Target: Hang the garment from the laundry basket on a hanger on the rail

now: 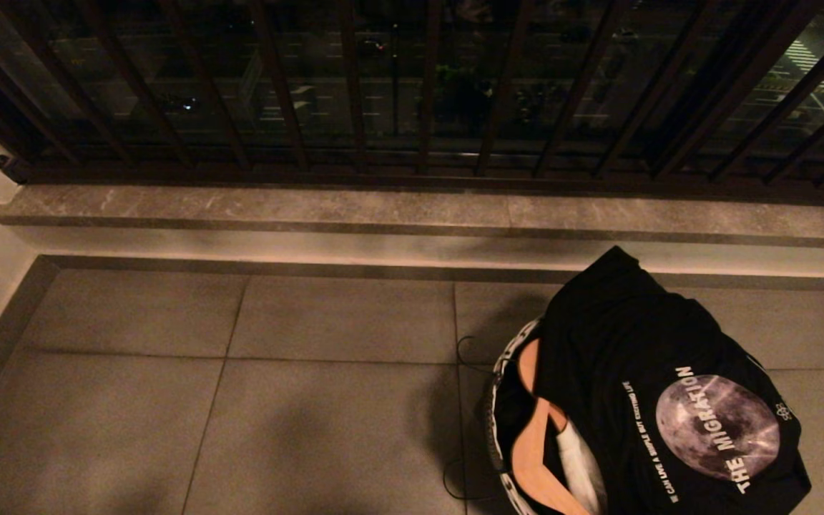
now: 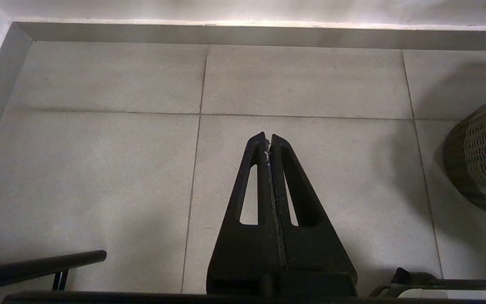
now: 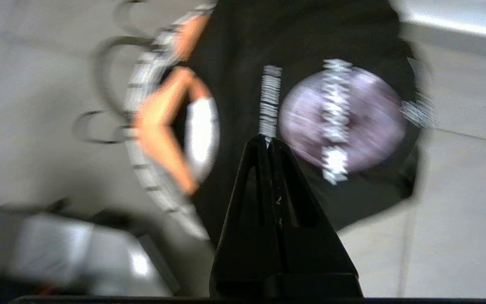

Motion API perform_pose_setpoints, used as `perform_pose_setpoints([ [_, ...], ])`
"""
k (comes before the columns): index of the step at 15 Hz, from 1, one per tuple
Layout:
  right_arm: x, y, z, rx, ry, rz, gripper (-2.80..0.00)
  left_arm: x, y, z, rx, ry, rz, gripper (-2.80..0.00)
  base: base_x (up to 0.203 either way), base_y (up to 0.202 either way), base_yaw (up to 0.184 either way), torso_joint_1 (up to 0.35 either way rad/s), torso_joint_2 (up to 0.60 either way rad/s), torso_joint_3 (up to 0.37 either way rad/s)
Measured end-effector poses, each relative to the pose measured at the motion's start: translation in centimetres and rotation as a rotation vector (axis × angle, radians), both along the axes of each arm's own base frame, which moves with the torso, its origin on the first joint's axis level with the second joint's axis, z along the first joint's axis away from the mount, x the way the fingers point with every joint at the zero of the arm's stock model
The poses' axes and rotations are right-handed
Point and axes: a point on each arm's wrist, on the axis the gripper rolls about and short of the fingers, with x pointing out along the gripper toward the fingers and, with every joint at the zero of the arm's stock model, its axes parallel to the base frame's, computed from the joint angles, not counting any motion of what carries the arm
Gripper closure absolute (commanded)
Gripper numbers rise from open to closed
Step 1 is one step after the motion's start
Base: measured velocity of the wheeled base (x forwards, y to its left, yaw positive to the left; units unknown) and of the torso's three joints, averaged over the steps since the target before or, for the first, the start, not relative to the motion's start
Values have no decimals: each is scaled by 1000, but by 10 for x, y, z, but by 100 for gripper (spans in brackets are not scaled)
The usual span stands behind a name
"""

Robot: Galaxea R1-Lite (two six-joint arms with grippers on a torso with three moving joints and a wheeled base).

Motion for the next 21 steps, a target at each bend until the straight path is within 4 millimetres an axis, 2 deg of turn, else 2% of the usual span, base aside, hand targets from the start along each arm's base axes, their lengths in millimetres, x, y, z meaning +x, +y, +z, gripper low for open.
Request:
perform_pose_setpoints([
  [2, 28, 2, 33, -8, 105, 102, 0, 0, 0, 0, 0, 0, 0, 0, 0, 0, 0, 0, 0, 0],
  [4, 72, 6, 51, -43, 245, 210, 0, 0, 0, 0, 1, 0, 0, 0, 0, 0, 0, 0, 0, 0],
  [6, 115, 16, 52, -98, 380, 312, 0, 0, 0, 0, 1, 0, 0, 0, 0, 0, 0, 0, 0, 0],
  [7, 135, 27, 47, -145, 440, 381, 0, 0, 0, 0, 1, 0, 0, 0, 0, 0, 0, 0, 0, 0],
  [9, 160, 52, 32, -253, 521, 479, 0, 0, 0, 0, 2, 0, 0, 0, 0, 0, 0, 0, 0, 0],
  [10, 169, 62, 21, -313, 550, 495, -280, 0, 0, 0, 2, 0, 0, 0, 0, 0, 0, 0, 0, 0],
  [12, 178, 75, -5, -398, 587, 496, -280, 0, 0, 0, 5, 0, 0, 0, 0, 0, 0, 0, 0, 0],
  [15, 181, 90, -45, -481, 578, 480, -280, 0, 0, 0, 7, 0, 1, 0, 0, 0, 0, 0, 0, 0],
  [21, 192, 114, -85, -535, 459, 422, -280, 0, 0, 0, 10, 2, 2, 0, 0, 0, 0, 0, 0, 0],
])
